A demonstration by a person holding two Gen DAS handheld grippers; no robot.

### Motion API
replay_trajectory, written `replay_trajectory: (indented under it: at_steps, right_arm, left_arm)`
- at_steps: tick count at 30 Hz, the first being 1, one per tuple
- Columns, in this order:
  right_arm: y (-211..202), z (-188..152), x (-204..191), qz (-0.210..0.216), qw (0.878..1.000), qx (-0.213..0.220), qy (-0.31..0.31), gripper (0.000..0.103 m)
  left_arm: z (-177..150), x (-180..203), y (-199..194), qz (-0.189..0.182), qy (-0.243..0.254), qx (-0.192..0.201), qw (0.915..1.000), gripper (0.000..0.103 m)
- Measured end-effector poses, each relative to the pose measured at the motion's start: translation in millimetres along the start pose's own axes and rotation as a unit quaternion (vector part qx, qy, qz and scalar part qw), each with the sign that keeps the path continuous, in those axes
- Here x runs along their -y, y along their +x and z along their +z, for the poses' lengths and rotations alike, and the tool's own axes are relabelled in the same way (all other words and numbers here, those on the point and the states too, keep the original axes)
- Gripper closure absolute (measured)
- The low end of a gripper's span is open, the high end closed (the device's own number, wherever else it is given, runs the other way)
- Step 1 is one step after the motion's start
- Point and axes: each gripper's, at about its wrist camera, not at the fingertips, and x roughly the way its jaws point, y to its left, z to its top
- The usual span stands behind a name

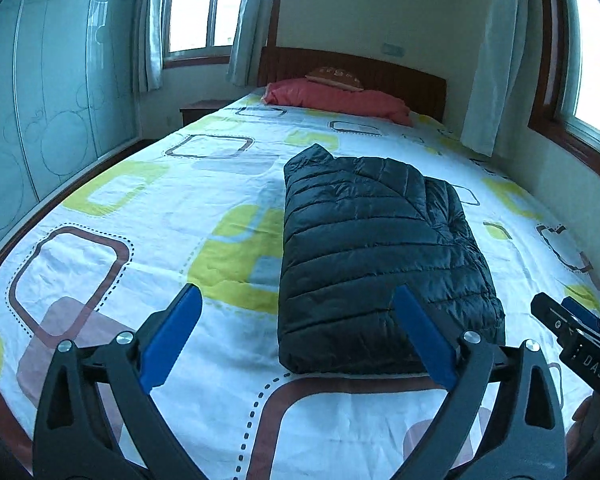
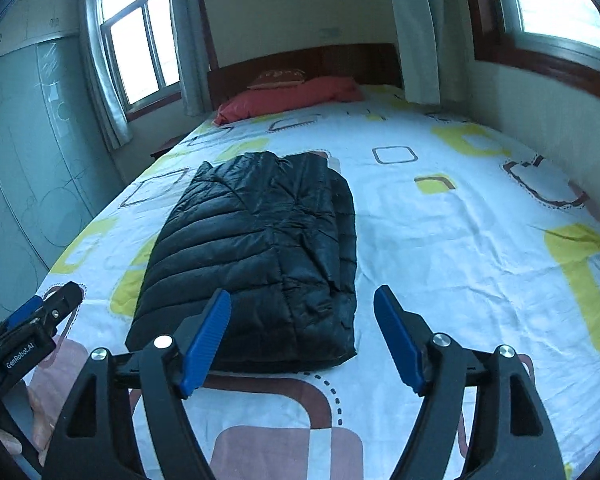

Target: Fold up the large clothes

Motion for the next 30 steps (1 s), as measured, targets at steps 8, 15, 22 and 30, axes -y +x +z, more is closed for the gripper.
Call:
replay_trajectory:
  at_steps: [8,15,22,30]
  right_arm:
    - [-9.4,-2.6,-7.5,-0.003,1.000,0.012,-0.009,0.030]
    - [-10.8,-7.3,-10.3,-0.005,1.000,0.010,-0.010,0.030]
    - [-14.5,-7.7,-12.3,-0.005,1.000,0.015,-0.014,0.030]
    - [-17.6,-7.1,-14.6,-0.005,1.000,0.021,-0.017,0.030]
  left_arm:
    - [-2.7,-0.6,-10.3,0.006,0.001,0.005,1.0000,0.006]
    - [-1.1,-0.1,-19.8,0.005,0.004,0.016,0.9999,0.006]
    - [-2.0,0.6,-23.6,0.005,0.006,0.019,0.9998,0.006]
    - [-2.8,-0.4,-26.6,0.007,0.005,0.022,0.9997,0.005]
